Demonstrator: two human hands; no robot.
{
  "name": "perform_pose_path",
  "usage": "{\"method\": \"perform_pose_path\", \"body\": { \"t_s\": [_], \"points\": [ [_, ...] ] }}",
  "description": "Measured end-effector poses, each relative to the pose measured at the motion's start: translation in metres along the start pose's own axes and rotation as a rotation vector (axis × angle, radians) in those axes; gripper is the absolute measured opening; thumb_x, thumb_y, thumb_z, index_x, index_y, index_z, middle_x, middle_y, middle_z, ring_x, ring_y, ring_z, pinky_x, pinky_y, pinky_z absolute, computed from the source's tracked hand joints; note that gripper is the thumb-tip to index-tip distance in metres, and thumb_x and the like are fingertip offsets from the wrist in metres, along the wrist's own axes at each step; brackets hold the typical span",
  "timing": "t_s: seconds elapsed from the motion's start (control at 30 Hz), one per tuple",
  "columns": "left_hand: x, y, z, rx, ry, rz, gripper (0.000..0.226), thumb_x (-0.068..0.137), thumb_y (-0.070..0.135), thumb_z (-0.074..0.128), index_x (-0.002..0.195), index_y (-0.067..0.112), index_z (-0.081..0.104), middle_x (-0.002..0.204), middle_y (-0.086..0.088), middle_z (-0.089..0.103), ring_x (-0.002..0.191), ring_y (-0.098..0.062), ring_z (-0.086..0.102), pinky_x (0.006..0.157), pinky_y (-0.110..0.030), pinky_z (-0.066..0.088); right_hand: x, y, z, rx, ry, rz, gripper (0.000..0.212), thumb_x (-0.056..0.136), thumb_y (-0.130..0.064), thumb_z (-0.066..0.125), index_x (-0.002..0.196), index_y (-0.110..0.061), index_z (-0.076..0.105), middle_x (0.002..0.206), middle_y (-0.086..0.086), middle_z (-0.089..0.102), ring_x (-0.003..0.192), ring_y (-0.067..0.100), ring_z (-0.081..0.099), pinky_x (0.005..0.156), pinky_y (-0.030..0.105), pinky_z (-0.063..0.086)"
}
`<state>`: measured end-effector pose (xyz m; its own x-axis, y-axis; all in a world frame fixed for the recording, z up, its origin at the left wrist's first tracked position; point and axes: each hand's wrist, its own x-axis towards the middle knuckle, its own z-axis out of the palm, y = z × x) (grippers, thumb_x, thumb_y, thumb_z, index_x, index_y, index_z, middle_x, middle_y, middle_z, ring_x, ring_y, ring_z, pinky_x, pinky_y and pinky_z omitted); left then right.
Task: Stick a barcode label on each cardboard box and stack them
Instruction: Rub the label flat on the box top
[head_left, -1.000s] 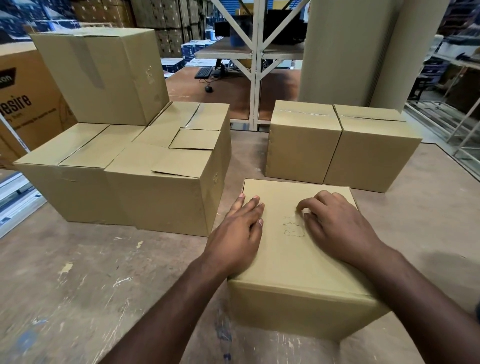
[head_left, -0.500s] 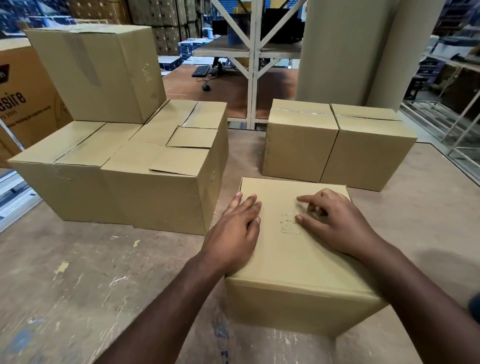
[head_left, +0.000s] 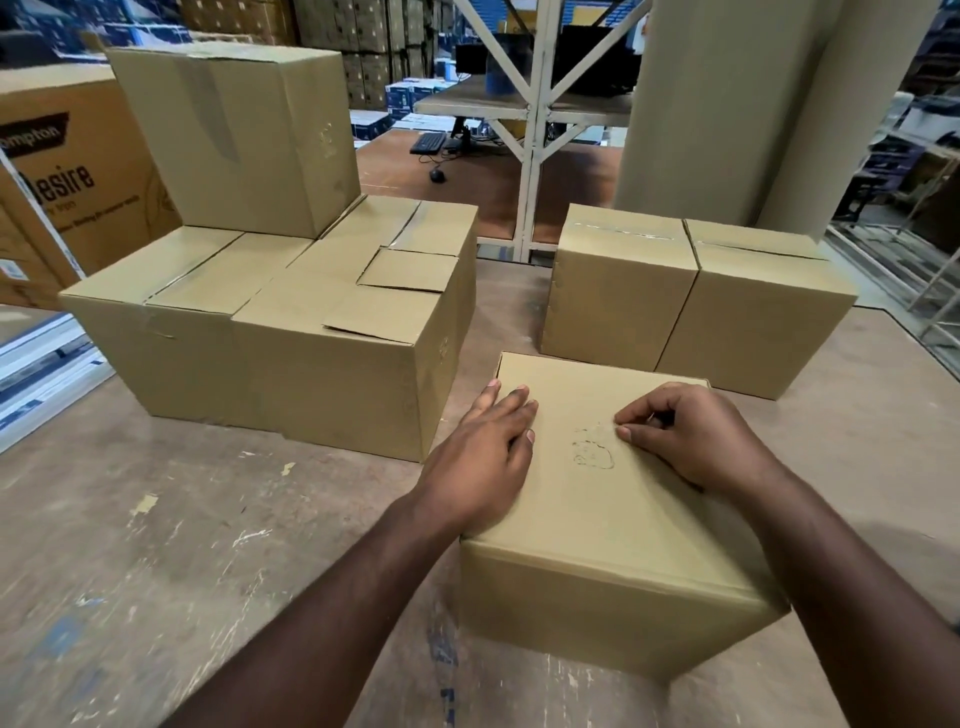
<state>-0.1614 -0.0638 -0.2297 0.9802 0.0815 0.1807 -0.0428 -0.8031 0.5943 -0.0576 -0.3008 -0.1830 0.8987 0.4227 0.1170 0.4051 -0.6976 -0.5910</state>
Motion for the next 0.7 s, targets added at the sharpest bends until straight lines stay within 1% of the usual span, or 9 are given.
{"method": "perform_pose_path", "body": {
  "t_s": [0.07,0.13,0.17,0.3,0.4,0.47,0.53,0.63,0.7],
  "points": [
    [0.0,0.001,0.0,0.005,0.001,0.0,0.048,0.108,0.037,0.035,0.155,0.03,0.039,0.165,0.022,0.023,0.153,0.004,-0.005,0.125,-0.031,0.019,0.002,-0.006,-0.002,-0.057,-0.002,-0.009,0.008,0.085,-0.024,0.086,0.083,-0.031,0.082,0.087,-0.012,0.072,0.083,0.006,0.065,0.07,0.02,0.049],
    [0.001,0.0,0.0,0.012,-0.001,0.004,0.048,0.108,0.038,0.035,0.155,0.03,0.039,0.164,0.023,0.023,0.153,0.004,-0.004,0.125,-0.034,0.019,0.004,-0.01,-0.003,-0.115,0.002,-0.066,0.006,0.085,-0.02,0.085,0.082,-0.025,0.083,0.086,-0.014,0.071,0.082,0.0,0.062,0.069,0.014,0.043],
    [0.002,-0.001,0.0,0.013,-0.004,0.006,0.048,0.108,0.038,0.035,0.155,0.03,0.039,0.165,0.022,0.023,0.153,0.003,-0.004,0.126,-0.035,0.019,0.005,-0.012,-0.002,-0.147,0.003,-0.091,0.007,0.085,-0.019,0.084,0.082,-0.024,0.082,0.085,-0.015,0.069,0.081,0.0,0.06,0.069,0.015,0.042],
    [0.003,-0.002,0.001,0.015,-0.005,0.007,0.05,0.107,0.039,0.034,0.155,0.029,0.039,0.165,0.021,0.023,0.154,0.002,-0.004,0.126,-0.038,0.02,0.006,-0.015,0.003,-0.328,0.007,-0.175,0.011,0.09,-0.017,0.077,0.08,-0.022,0.074,0.087,-0.011,0.064,0.084,0.013,0.059,0.077,0.034,0.049],
    [0.003,-0.001,0.001,0.017,0.0,0.014,0.05,0.107,0.039,0.035,0.155,0.028,0.04,0.165,0.02,0.024,0.154,0.001,-0.003,0.126,-0.038,0.02,0.003,-0.019,0.008,-0.442,0.012,-0.181,0.011,0.098,-0.021,0.065,0.088,-0.02,0.066,0.096,-0.006,0.059,0.096,0.019,0.055,0.077,0.037,0.048],
    [0.003,-0.001,0.001,0.018,-0.002,0.014,0.05,0.107,0.039,0.035,0.155,0.028,0.04,0.165,0.019,0.024,0.154,0.0,-0.002,0.126,-0.037,0.019,0.002,-0.019,0.012,-0.493,0.004,-0.178,0.012,0.103,-0.023,0.056,0.092,-0.021,0.06,0.101,-0.003,0.055,0.101,0.022,0.051,0.077,0.036,0.042],
    [0.003,-0.001,0.0,0.017,-0.001,0.011,0.049,0.107,0.038,0.036,0.155,0.028,0.04,0.165,0.02,0.024,0.154,0.001,-0.003,0.126,-0.036,0.019,0.002,-0.02,0.013,-0.477,-0.016,-0.17,0.012,0.105,-0.023,0.052,0.094,-0.022,0.057,0.103,-0.003,0.054,0.102,0.022,0.048,0.079,0.036,0.039],
    [0.002,-0.001,-0.001,0.018,-0.003,0.012,0.049,0.107,0.038,0.036,0.155,0.028,0.04,0.165,0.02,0.024,0.154,0.0,-0.003,0.126,-0.036,0.02,0.002,-0.017,0.009,-0.379,-0.058,-0.157,0.015,0.105,-0.024,0.053,0.091,-0.027,0.057,0.1,-0.01,0.055,0.102,0.02,0.049,0.085,0.035,0.042],
    [0.002,-0.001,-0.002,0.02,-0.003,0.009,0.049,0.107,0.038,0.036,0.155,0.028,0.04,0.165,0.02,0.024,0.154,0.0,-0.003,0.126,-0.036,0.02,0.001,-0.012,0.004,-0.271,-0.085,-0.167,0.017,0.104,-0.023,0.054,0.088,-0.03,0.056,0.097,-0.012,0.056,0.098,0.018,0.052,0.085,0.036,0.044]
  ]
}}
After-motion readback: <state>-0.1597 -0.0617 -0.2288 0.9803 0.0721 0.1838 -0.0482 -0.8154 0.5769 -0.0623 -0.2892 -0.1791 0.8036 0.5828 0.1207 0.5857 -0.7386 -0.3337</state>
